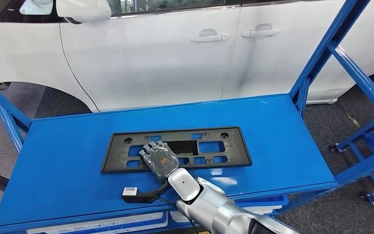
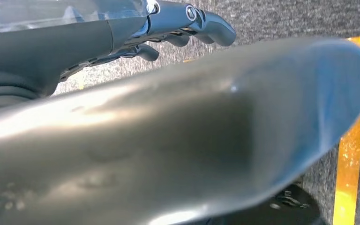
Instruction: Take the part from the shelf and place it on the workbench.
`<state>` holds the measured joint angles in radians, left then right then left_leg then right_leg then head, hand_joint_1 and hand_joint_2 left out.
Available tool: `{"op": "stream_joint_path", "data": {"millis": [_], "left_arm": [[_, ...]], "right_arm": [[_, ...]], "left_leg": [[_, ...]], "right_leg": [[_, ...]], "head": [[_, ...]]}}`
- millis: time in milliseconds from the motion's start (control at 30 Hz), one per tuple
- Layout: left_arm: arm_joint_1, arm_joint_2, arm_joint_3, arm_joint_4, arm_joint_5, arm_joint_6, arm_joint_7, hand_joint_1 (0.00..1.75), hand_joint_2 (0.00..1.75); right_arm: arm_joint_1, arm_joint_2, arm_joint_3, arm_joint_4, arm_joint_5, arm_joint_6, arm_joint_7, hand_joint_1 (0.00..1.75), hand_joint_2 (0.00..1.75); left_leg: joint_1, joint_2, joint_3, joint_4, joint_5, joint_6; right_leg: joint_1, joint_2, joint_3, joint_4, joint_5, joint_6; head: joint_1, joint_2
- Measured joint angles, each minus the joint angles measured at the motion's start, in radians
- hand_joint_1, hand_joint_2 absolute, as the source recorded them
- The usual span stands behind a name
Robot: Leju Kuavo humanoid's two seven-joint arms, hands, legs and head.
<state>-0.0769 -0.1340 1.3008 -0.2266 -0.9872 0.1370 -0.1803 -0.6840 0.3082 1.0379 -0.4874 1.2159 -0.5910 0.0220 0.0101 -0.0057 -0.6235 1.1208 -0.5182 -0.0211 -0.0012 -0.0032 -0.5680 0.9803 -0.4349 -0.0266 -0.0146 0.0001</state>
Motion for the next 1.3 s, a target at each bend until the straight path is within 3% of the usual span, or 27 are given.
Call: {"op": "stream_joint_path", "data": {"millis": [67,100,133,200,267,300,433,500,567,600,633,667,733,800,867,933,967,1033,1100,1133,1167,1200,1267,1300], "left_arm": [[0.001,0.001,0.000,0.000,0.000,-0.002,-0.004,0.00,0.00],[0.002,0.002,0.000,0.000,0.000,-0.003,-0.005,0.00,0.00],[0.003,0.003,0.000,0.000,0.000,-0.004,-0.007,0.00,0.00],[0.002,0.007,0.000,0.000,0.000,-0.006,-0.011,0.00,0.00],[0.000,0.008,0.000,0.000,0.000,-0.009,-0.013,0.00,0.00],[0.000,0.008,0.000,0.001,0.000,-0.010,-0.014,0.00,0.00],[0.000,0.009,-0.001,0.001,-0.004,-0.013,-0.031,0.00,0.00],[-0.001,0.009,-0.003,0.001,-0.007,-0.012,-0.060,0.00,0.87],[0.000,0.010,-0.004,0.001,-0.005,-0.009,-0.099,0.00,1.75],[0.001,0.010,-0.004,0.001,-0.002,-0.007,-0.119,0.00,1.75],[0.002,0.010,-0.004,0.001,0.003,-0.005,-0.137,0.00,1.75],[0.002,0.010,-0.004,0.001,0.008,-0.003,-0.151,0.00,1.75],[0.001,0.008,-0.004,0.001,0.018,0.001,-0.169,0.00,1.75],[0.000,0.006,-0.004,0.001,0.024,0.002,-0.177,0.00,1.75],[-0.001,0.005,-0.004,0.002,0.026,0.002,-0.179,0.00,1.75],[-0.001,0.005,-0.003,0.002,0.030,0.003,-0.181,0.00,1.75],[-0.001,0.005,-0.002,0.002,0.035,0.002,-0.183,0.00,1.75],[0.000,0.005,0.004,0.002,0.050,-0.009,-0.196,0.00,1.75],[0.001,0.006,0.014,0.002,0.073,-0.040,-0.231,0.00,1.75],[0.001,0.006,0.021,0.002,0.087,-0.053,-0.254,0.00,1.75],[0.001,0.006,0.028,0.002,0.101,-0.059,-0.280,0.00,1.75],[0.000,0.007,0.036,0.002,0.116,-0.060,-0.312,0.00,1.75],[-0.001,0.006,0.050,0.002,0.140,-0.064,-0.370,0.00,1.75],[-0.002,0.006,0.055,0.002,0.149,-0.073,-0.390,0.00,1.75]], "right_arm": [[0.000,-0.004,-0.015,0.012,0.009,0.000,0.006,1.75,1.75],[0.000,-0.005,-0.021,0.017,0.013,-0.001,0.009,1.75,1.75],[0.000,-0.006,-0.026,0.020,0.015,-0.002,0.011,1.75,1.75],[-0.002,-0.007,-0.036,0.023,0.019,-0.002,0.015,1.75,1.75],[-0.006,-0.007,-0.046,0.026,0.019,-0.003,0.018,1.75,1.75],[-0.008,-0.008,-0.050,0.028,0.019,-0.004,0.019,1.75,1.75],[-0.010,-0.011,-0.069,0.030,0.021,-0.019,0.023,1.75,1.75],[-0.009,-0.014,-0.081,0.030,0.023,-0.032,0.019,1.75,1.75],[-0.004,-0.019,-0.095,0.026,0.027,-0.050,0.007,1.75,1.75],[-0.001,-0.022,-0.102,0.020,0.029,-0.058,0.000,1.75,1.75],[0.002,-0.025,-0.110,0.011,0.031,-0.064,-0.008,1.75,1.75],[0.003,-0.028,-0.119,-0.003,0.033,-0.069,-0.015,1.75,1.75],[0.005,-0.033,-0.141,-0.046,0.040,-0.075,-0.029,1.75,1.75],[0.005,-0.038,-0.164,-0.097,0.049,-0.077,-0.040,1.75,1.75],[0.007,-0.042,-0.182,-0.138,0.053,-0.077,-0.046,1.75,1.75],[0.012,-0.045,-0.195,-0.172,0.055,-0.079,-0.053,1.75,1.75],[0.017,-0.048,-0.204,-0.197,0.055,-0.082,-0.064,1.75,1.75],[0.039,-0.058,-0.228,-0.272,0.026,-0.090,-0.126,1.75,1.75],[0.074,-0.077,-0.265,-0.385,-0.101,-0.092,-0.279,1.75,1.75],[0.092,-0.089,-0.286,-0.454,-0.217,-0.083,-0.386,1.75,1.75],[0.107,-0.103,-0.307,-0.533,-0.368,-0.058,-0.489,1.75,1.75],[0.121,-0.118,-0.330,-0.623,-0.565,-0.007,-0.570,1.75,1.75],[0.142,-0.150,-0.377,-0.805,-1.029,0.174,-0.646,1.75,1.75],[0.158,-0.167,-0.399,-0.891,-1.267,0.285,-0.656,1.75,1.75]], "left_leg": [[0.004,0.000,-0.061,0.134,-0.059,-0.008],[0.005,0.000,-0.077,0.168,-0.065,-0.012],[0.007,0.001,-0.073,0.162,-0.050,-0.014],[0.013,0.002,-0.012,0.040,0.020,-0.018],[0.014,0.001,0.047,-0.081,0.061,-0.014],[0.013,0.000,0.059,-0.106,0.065,-0.008],[0.012,0.000,0.059,-0.114,0.068,0.021],[0.013,0.001,0.057,-0.118,0.073,0.032],[0.011,0.002,0.052,-0.118,0.074,0.037],[0.010,0.002,0.051,-0.117,0.074,0.038],[0.009,0.002,0.050,-0.117,0.074,0.038],[0.008,0.001,0.051,-0.117,0.074,0.038],[0.004,0.000,0.053,-0.116,0.074,0.036],[0.002,0.001,0.052,-0.116,0.073,0.029],[0.002,0.003,0.051,-0.118,0.074,0.018],[0.003,0.004,0.048,-0.111,0.067,0.008],[0.003,0.004,0.038,-0.087,0.050,0.004],[0.004,0.004,-0.013,0.025,-0.012,-0.004],[0.006,0.004,-0.073,0.151,-0.060,-0.010],[0.007,0.004,-0.084,0.171,-0.057,-0.012],[0.009,0.004,-0.075,0.150,-0.033,-0.013],[0.011,0.005,-0.047,0.091,0.005,-0.014],[0.013,0.004,0.020,-0.043,0.059,-0.013],[0.012,0.002,0.040,-0.083,0.068,-0.007]], "right_leg": [[-0.001,-0.001,-0.001,0.000,0.000,-0.001],[-0.001,-0.001,-0.001,0.001,0.000,-0.001],[-0.002,-0.001,0.000,0.003,-0.001,0.001],[-0.005,0.000,0.003,0.008,-0.006,0.007],[-0.002,0.002,0.001,0.018,-0.013,0.018],[0.000,0.003,-0.001,0.021,-0.014,0.023],[-0.002,0.006,-0.010,0.038,-0.025,0.043],[-0.005,0.005,-0.051,0.127,-0.078,0.052],[-0.005,0.005,-0.121,0.268,-0.140,0.056],[-0.005,0.005,-0.145,0.315,-0.152,0.056],[-0.005,0.005,-0.150,0.324,-0.144,0.054],[-0.004,0.005,-0.134,0.288,-0.116,0.049],[0.002,0.005,-0.063,0.142,-0.047,0.032],[0.009,0.003,-0.017,0.040,-0.013,0.019],[0.013,0.000,-0.013,0.022,-0.010,0.015],[0.007,-0.001,-0.007,0.009,-0.003,0.010],[0.003,-0.002,-0.004,0.002,0.001,0.007],[0.000,-0.003,-0.001,-0.004,0.004,0.002],[0.001,-0.003,-0.001,-0.002,0.002,0.001],[0.001,-0.002,0.000,0.000,-0.001,0.002],[0.000,-0.002,0.002,0.003,-0.004,0.004],[-0.002,-0.001,0.005,0.007,-0.009,0.006],[-0.002,0.000,0.009,0.020,-0.021,0.016],[0.000,0.001,0.008,0.024,-0.025,0.021]], "head": [[0.000,0.000],[0.000,0.000],[0.000,0.000],[0.000,0.000],[0.000,0.000],[0.001,0.000],[0.006,0.000],[0.010,0.000],[0.012,0.000],[0.012,0.000],[0.012,0.000],[0.012,0.000],[0.012,0.000],[0.013,0.000],[0.015,0.000],[0.016,0.000],[0.016,0.000],[0.015,0.000],[0.014,0.000],[0.014,0.000],[0.014,0.000],[0.014,0.000],[0.013,0.000],[0.012,0.000]]}}
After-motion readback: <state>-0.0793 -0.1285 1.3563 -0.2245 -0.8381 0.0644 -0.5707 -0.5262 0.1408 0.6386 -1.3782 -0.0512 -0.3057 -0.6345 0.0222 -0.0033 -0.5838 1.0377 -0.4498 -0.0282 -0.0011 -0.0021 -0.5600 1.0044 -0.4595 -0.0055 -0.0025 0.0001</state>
